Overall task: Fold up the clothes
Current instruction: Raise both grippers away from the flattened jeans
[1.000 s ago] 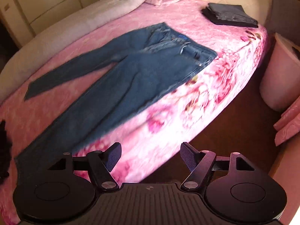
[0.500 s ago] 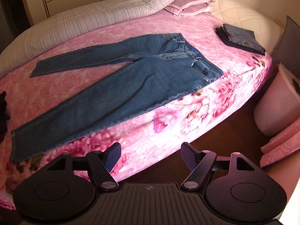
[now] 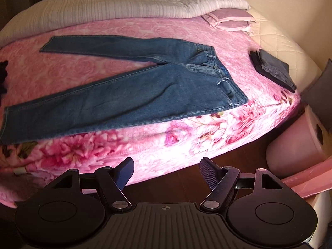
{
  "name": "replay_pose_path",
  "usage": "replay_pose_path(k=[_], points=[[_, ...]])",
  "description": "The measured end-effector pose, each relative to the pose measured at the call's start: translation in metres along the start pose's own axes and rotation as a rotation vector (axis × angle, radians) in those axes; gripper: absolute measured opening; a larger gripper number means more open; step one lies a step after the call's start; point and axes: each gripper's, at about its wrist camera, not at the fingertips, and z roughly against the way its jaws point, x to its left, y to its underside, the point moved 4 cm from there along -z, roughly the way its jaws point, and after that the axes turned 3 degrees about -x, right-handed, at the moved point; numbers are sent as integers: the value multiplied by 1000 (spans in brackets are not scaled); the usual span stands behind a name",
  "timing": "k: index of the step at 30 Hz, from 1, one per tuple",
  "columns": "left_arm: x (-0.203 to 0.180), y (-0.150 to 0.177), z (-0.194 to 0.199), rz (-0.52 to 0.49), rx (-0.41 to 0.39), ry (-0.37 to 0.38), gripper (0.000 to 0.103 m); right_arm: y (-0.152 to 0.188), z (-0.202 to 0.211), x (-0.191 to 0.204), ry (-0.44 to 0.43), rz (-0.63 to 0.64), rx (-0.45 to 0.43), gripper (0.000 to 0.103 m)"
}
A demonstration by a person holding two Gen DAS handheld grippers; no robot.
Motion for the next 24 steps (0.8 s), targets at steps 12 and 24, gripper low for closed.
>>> replay_pose_path(k=[12, 24], points=[[-1, 5, 0, 10, 10, 1, 59, 2, -4, 10, -24, 32, 17, 74], [-10, 6, -8, -59, 17, -20, 60, 6, -8, 11, -30, 25, 36, 74]])
